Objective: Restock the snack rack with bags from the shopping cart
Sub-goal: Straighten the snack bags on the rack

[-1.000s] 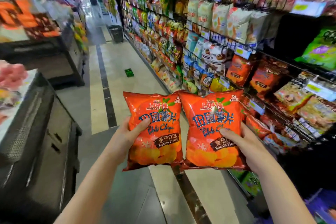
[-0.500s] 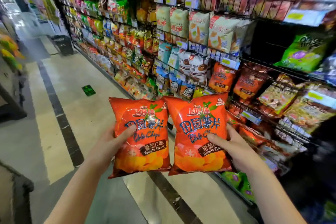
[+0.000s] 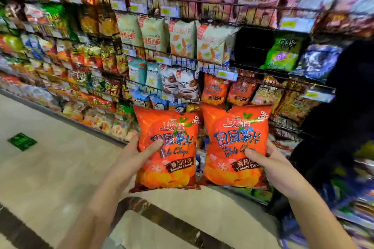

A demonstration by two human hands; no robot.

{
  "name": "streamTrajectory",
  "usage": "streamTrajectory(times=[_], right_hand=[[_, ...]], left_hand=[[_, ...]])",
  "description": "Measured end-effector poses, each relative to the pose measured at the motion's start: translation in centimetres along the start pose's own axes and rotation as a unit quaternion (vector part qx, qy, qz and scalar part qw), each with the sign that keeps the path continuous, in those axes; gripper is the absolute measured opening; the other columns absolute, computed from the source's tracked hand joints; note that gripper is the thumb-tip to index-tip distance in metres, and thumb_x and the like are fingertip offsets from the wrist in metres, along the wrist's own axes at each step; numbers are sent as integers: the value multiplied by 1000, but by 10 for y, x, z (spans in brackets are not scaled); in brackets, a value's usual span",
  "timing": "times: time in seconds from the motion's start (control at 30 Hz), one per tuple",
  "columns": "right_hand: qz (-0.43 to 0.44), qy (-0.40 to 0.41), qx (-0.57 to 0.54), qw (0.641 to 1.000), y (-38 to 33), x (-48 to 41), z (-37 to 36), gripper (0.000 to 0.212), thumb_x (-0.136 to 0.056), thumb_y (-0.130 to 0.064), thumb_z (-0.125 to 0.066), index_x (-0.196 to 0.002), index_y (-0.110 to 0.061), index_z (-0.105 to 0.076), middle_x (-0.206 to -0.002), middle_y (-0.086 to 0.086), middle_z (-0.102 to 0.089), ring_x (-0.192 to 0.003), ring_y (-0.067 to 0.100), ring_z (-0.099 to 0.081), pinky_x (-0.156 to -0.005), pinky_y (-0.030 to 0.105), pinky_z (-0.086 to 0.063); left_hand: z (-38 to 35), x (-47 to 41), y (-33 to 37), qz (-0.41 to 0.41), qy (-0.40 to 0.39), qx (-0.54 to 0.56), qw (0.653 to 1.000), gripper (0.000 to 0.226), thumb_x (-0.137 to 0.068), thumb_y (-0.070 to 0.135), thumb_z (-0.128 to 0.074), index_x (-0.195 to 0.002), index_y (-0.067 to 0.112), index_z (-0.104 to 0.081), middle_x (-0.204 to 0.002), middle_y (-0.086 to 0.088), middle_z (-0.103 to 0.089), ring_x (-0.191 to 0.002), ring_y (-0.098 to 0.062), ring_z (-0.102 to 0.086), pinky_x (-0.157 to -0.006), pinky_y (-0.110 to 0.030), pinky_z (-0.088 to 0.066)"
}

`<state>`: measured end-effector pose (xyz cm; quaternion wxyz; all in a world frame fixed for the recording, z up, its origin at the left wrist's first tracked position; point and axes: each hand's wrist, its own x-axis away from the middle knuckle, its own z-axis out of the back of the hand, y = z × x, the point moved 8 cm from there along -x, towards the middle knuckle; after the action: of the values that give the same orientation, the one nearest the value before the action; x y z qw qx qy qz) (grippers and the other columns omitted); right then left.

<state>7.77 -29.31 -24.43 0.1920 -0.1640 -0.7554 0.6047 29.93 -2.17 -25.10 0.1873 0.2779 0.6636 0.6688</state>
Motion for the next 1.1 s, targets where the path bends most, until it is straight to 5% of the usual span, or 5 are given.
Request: streamTrajectory(times=[0.1,0.23,0.63,0.97,1.1], right_hand=[[8,52,23,998,-5,-13,16,102,-42,-49,-102,-131,-24,-60,-116,6,-77,-101,29,-76,-70,35,-63],[25,96,2,995,-15,-40,38,61,-72,-19,-81,-130,-21,-60,-114,7,-77,-96,27,-77,-66,33,-63],[8,163,-11,986,1,-145,96,91,-57,-37,-99,-135,-22,-55,-121,6,-75,-107,29,-74,-74,35,-63],[-30,220,-30,975,30,-203,132,63,-77,-14,-77,-135,-18,-54,-118,7,-76,-99,25,-76,-67,32,-62],[-39,246,-34,968,56,-223,148,57,-74,-19,-76,-128,-24,-57,-108,1,-79,-91,21,-78,-63,29,-62]], left_hand=[[-12,-34,5,-11,-28,-7,1000,54,-84,41,-81,-132,27,-60,-119,0,-77,-110,-23,-74,-96,-46,-58],[-24,-79,9,-9,-40,9,999,56,-83,36,-76,-134,23,-59,-120,0,-77,-110,-23,-74,-95,-43,-58],[-58,-233,22,-14,-104,-49,993,73,-72,61,-86,-134,35,-58,-122,7,-76,-110,-18,-74,-95,-45,-57],[-81,-333,-12,6,-138,-65,988,77,-68,64,-87,-133,31,-60,-122,2,-76,-113,-23,-73,-99,-50,-56],[-88,-365,-34,4,-136,-62,989,105,-44,77,-89,-133,30,-59,-120,3,-77,-111,-19,-73,-94,-43,-57]])
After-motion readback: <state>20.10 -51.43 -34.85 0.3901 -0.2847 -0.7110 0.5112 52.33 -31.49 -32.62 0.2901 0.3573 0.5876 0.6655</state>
